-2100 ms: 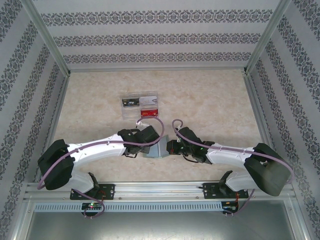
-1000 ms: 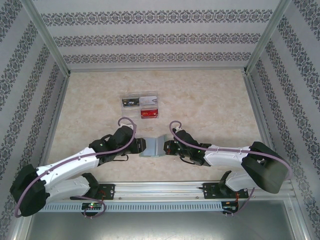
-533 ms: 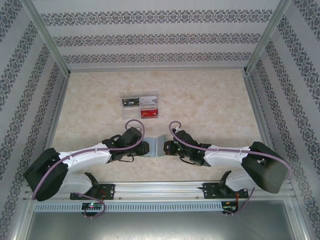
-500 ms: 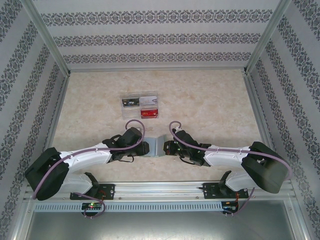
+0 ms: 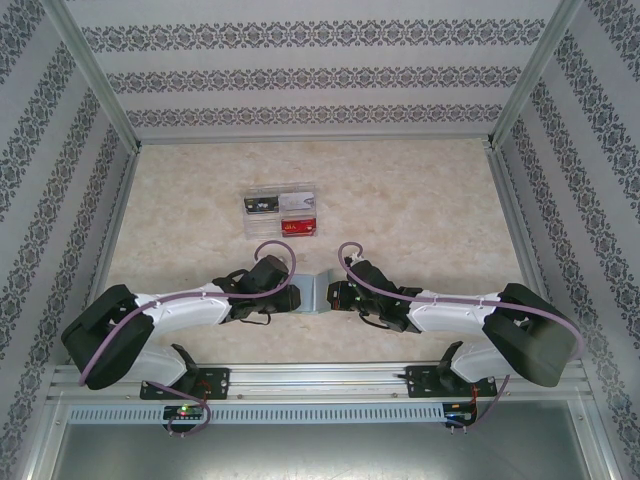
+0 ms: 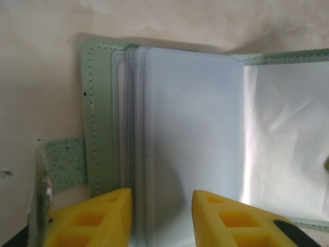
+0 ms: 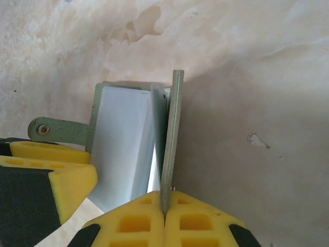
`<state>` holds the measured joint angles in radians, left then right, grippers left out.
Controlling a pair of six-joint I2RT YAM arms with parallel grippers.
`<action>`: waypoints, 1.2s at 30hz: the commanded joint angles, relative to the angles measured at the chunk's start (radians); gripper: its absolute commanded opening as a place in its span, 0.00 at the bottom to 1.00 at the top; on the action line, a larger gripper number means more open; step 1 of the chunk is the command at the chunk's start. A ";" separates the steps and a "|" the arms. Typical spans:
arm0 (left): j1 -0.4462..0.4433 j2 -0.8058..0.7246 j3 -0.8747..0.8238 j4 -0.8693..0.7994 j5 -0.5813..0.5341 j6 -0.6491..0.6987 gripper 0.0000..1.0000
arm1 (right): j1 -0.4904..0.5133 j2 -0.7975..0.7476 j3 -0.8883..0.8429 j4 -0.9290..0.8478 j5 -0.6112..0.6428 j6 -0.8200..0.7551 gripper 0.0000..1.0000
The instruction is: Take the credit cards out of the card holder
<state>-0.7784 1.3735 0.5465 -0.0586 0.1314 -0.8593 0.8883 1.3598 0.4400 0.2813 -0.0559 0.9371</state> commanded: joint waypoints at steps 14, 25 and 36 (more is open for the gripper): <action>-0.011 -0.018 0.019 0.066 0.076 0.014 0.46 | 0.011 0.027 0.009 0.018 0.009 0.004 0.00; -0.012 -0.056 0.052 -0.086 -0.039 0.029 0.52 | 0.001 -0.035 0.014 -0.079 0.028 -0.047 0.22; -0.012 -0.045 0.045 -0.035 0.006 0.030 0.50 | 0.001 -0.010 0.005 -0.066 0.011 -0.037 0.03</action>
<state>-0.7841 1.3334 0.5751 -0.0998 0.1268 -0.8448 0.8875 1.3399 0.4412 0.2173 -0.0456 0.9112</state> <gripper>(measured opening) 0.499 0.056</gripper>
